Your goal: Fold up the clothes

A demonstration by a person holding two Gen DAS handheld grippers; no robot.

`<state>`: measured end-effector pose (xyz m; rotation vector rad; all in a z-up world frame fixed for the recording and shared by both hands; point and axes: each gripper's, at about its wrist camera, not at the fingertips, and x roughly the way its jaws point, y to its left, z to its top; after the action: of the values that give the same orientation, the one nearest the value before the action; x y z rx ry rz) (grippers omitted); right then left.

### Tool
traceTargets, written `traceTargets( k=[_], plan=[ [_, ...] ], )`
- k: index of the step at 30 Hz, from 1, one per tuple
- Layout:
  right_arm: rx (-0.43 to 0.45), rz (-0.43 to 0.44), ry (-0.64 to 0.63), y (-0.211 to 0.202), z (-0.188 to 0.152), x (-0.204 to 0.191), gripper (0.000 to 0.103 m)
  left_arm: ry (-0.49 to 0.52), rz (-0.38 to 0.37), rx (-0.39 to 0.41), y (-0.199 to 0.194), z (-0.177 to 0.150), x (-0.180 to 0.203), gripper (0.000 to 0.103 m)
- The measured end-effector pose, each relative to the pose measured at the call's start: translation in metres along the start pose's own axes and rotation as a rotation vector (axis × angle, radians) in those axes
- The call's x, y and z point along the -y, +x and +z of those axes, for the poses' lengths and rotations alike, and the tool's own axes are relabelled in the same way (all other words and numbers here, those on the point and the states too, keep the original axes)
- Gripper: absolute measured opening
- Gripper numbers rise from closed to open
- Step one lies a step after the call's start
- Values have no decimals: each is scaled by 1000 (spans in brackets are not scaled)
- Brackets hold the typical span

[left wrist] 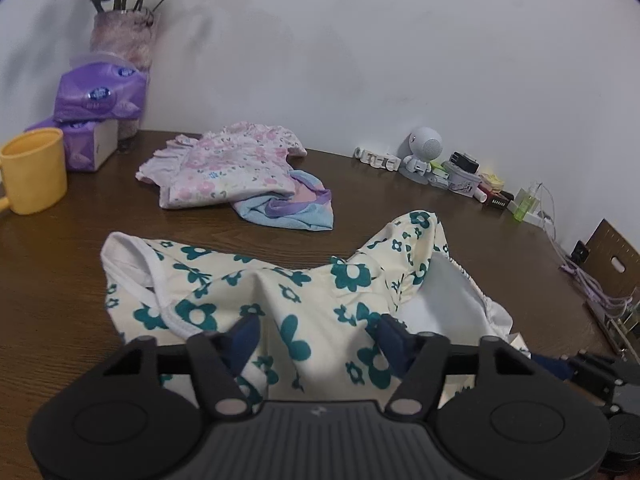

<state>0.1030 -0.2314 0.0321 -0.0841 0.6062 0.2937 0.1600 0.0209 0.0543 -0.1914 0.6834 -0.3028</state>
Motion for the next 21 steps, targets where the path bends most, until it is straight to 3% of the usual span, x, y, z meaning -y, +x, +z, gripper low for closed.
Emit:
traceTargets(
  k=[1,5,9,14,21],
  plan=[
    [-5,-3,1,2,0,1,49,-7,-8,-4,2,0,-1,49],
    [-12,11,13,5,-1,7,18,-29,-29,2,3,-2,-8,9],
    [6,24,45,2,-2,14,8,-33,-31,48,-11,-4,-16,3],
    [47,24,90,-14,-4,23,7,-6,4,106,-46,-14,-29,1],
    [63,21,156,-29,-8,31,7,-76,48,151,-90,-38,-53,1]
  ],
)
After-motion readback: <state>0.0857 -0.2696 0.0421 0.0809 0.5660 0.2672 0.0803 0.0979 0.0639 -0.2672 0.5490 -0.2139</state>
